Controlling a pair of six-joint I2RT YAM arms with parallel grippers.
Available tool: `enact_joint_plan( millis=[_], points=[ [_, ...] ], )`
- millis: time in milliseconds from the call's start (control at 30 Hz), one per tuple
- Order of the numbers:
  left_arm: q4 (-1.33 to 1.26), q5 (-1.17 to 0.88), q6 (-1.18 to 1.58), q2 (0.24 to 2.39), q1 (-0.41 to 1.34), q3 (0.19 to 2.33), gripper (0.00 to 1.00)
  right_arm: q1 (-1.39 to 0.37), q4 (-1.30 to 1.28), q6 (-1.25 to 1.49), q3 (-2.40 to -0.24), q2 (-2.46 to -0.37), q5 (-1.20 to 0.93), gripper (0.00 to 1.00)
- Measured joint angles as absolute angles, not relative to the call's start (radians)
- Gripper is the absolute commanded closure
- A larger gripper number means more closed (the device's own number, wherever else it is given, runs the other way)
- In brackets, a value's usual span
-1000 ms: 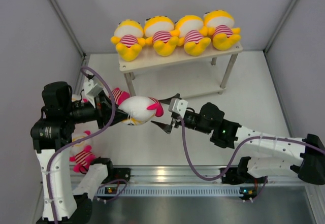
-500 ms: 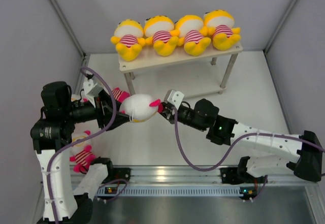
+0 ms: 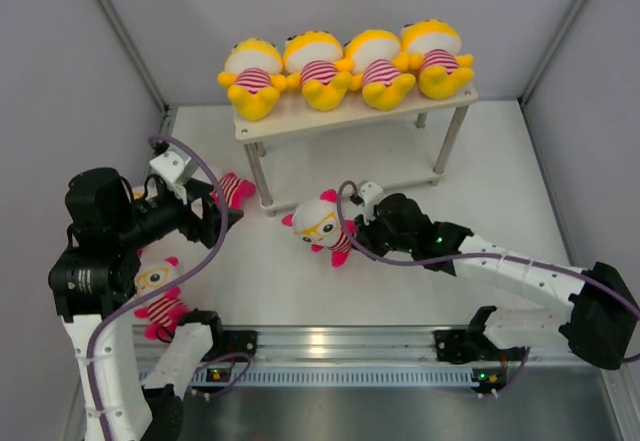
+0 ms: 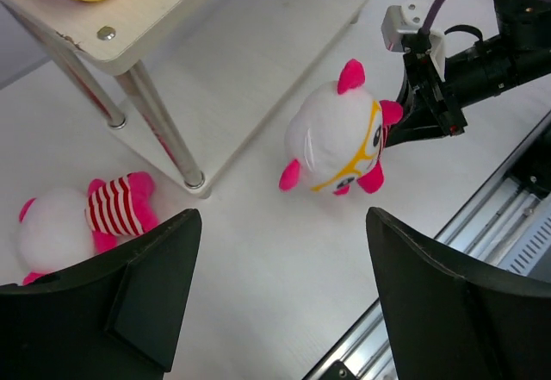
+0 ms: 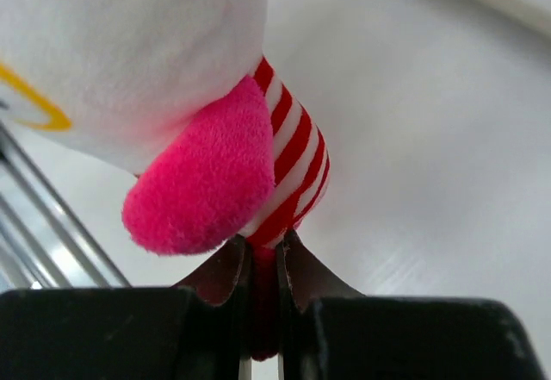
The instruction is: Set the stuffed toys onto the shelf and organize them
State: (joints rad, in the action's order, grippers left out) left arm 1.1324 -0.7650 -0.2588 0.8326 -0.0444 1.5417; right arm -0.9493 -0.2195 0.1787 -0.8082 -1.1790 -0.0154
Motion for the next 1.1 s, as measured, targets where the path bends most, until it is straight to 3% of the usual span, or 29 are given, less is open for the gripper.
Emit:
enact_joint_plan(
  millis=[300,633,700,900,1100],
  points=[
    [1.131,-0.696,-0.277,0.823,-0.044,1.542,0.17,-0.552,-0.224,0.302,-0.711,-1.214,-0.176,1.00],
    [1.130,-0.686,-0.288,0.813,-0.044,1.542,0.17,-0.482,-0.095,0.420,-0.796,-1.350,-0.209,0.93],
    [1.130,-0.687,-0.287,0.813,-0.044,1.542,0.17,-0.480,-0.061,0.440,-0.829,-1.379,-0.207,0.87],
    [1.130,-0.687,-0.288,0.814,-0.044,1.542,0.17,-0.480,0.019,0.485,-0.888,-1.442,-0.194,0.53],
    [1.130,-0.691,-0.287,0.813,-0.044,1.542,0.17,-0.480,0.073,0.508,-0.891,-1.469,-0.133,0.49]
  ],
)
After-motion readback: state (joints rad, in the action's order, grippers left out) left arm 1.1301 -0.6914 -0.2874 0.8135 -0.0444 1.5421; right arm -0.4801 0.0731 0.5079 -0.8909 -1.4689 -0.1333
